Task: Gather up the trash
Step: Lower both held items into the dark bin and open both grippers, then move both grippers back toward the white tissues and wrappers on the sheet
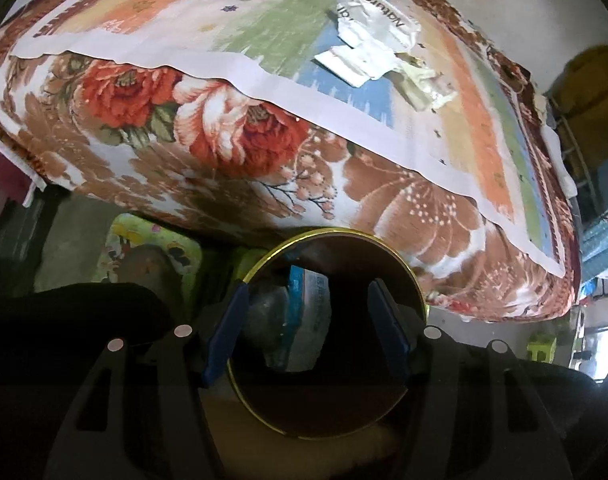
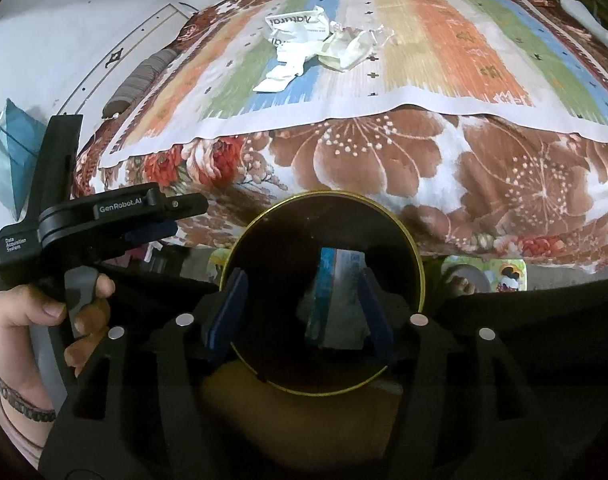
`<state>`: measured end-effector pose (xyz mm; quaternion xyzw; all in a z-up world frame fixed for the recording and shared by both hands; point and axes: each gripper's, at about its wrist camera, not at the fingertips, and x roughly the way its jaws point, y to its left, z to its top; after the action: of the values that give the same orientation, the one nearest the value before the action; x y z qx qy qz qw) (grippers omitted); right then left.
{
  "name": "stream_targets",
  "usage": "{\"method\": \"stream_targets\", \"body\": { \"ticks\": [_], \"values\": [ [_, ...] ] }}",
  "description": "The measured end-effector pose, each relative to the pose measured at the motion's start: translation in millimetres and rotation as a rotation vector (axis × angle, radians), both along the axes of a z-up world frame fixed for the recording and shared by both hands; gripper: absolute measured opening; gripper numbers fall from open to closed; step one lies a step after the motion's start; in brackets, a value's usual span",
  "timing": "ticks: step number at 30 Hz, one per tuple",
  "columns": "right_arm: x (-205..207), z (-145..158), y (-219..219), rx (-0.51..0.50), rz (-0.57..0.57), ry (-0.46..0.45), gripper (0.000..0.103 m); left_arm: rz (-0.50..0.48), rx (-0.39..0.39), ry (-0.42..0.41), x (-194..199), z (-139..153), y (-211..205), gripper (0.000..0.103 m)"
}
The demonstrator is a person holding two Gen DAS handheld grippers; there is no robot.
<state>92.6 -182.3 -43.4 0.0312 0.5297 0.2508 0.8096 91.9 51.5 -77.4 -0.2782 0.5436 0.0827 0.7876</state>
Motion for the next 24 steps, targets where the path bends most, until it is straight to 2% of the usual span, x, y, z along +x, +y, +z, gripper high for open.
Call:
{"method": "stream_targets", "body": {
  "ticks": [7, 11, 14, 19, 24],
  "values": [
    [21.9, 16.7, 7.7, -0.033, 0.022, -0.057, 0.069, -0.002, 0.009, 0.006, 15.8, 10.2, 8.8, 0.079],
    [36.6, 28.2, 6.9, -0.035, 0.01, -0.09, 0.083, 0.015, 0.061, -0.008, 23.6, 17.3, 14.6, 0.091],
    [47.3, 31.6, 8.2, -0.036, 0.01, -0.098, 0.089, 0.031, 0.107, -0.022, 29.7, 23.3, 20.2, 0.097],
    [65.2, 40.2, 12.3, -0.046, 0.015, -0.129, 0.094, 0.017, 0.174, -0.028, 52.9, 36.2, 32.4, 0.097],
    [89.8, 51.0, 12.9, -0.039, 0.002, -0.148, 0.094, 0.029, 0.16, -0.036, 81.3, 42.4, 55.8, 0.097]
  ]
}}
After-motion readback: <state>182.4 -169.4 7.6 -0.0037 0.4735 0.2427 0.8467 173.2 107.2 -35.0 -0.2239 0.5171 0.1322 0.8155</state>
